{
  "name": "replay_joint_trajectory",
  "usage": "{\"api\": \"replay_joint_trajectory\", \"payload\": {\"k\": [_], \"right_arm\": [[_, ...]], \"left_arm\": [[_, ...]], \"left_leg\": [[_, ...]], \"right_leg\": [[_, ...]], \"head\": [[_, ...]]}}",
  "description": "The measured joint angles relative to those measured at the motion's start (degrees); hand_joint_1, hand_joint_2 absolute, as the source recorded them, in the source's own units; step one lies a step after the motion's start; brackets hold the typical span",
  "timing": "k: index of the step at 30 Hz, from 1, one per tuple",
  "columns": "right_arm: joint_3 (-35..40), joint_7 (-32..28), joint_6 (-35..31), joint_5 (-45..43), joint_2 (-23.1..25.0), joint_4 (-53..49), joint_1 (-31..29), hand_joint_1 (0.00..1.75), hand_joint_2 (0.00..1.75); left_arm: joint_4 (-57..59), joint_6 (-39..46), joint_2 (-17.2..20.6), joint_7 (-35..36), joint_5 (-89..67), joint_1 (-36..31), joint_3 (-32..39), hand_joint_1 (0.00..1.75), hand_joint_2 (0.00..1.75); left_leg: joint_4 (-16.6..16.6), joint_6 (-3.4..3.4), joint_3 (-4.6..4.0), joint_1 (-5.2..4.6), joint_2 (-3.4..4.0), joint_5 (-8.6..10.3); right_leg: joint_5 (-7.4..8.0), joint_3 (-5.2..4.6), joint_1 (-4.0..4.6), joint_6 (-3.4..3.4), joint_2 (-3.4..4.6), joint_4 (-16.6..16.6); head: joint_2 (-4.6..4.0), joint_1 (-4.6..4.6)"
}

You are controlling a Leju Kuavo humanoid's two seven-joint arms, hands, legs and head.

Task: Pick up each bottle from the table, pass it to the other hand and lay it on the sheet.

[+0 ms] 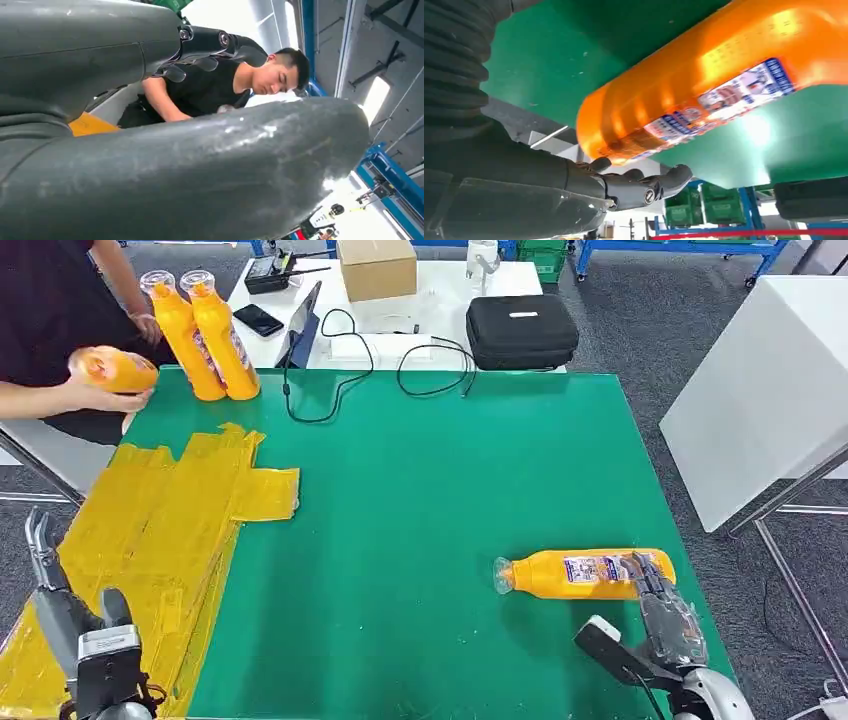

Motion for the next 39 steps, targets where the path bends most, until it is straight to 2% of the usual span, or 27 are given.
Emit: {"api": "replay_joint_trajectory", "payload": {"k": [12,27,39], "right_arm": [[2.3,1.5,-0.1,-0.1,-0.3,1.5,-1.8,0.00,1.75],[2.7,3.7,0.6,0.2,-5.0,1.5,-2.8,0.00,1.75],[2.9,4.0,1.3,1.0,-5.9,1.9,-4.4,0.00,1.75]], "left_arm": [[0.0,-0.8,0.2,0.2,0.0,0.2,0.0,0.00,0.00],[-0.6,-2.1,0.3,0.4,0.5,0.6,0.1,0.00,0.00],[-0.6,-2.6,0.3,0.5,0.6,0.5,0.2,0.00,0.00]], "left_leg": [[0.0,0.00,-0.01,0.00,-0.01,0.00],[0.0,0.00,-0.02,-0.01,0.00,0.00],[0.0,0.00,-0.03,-0.01,-0.01,0.00]], "right_leg": [[0.00,0.00,0.00,0.00,0.00,0.0],[0.00,0.00,0.00,0.00,0.00,0.0],[0.00,0.00,0.00,0.00,0.00,0.0]], "head": [[0.00,0.00],[0.00,0.00],[0.00,0.00]]}}
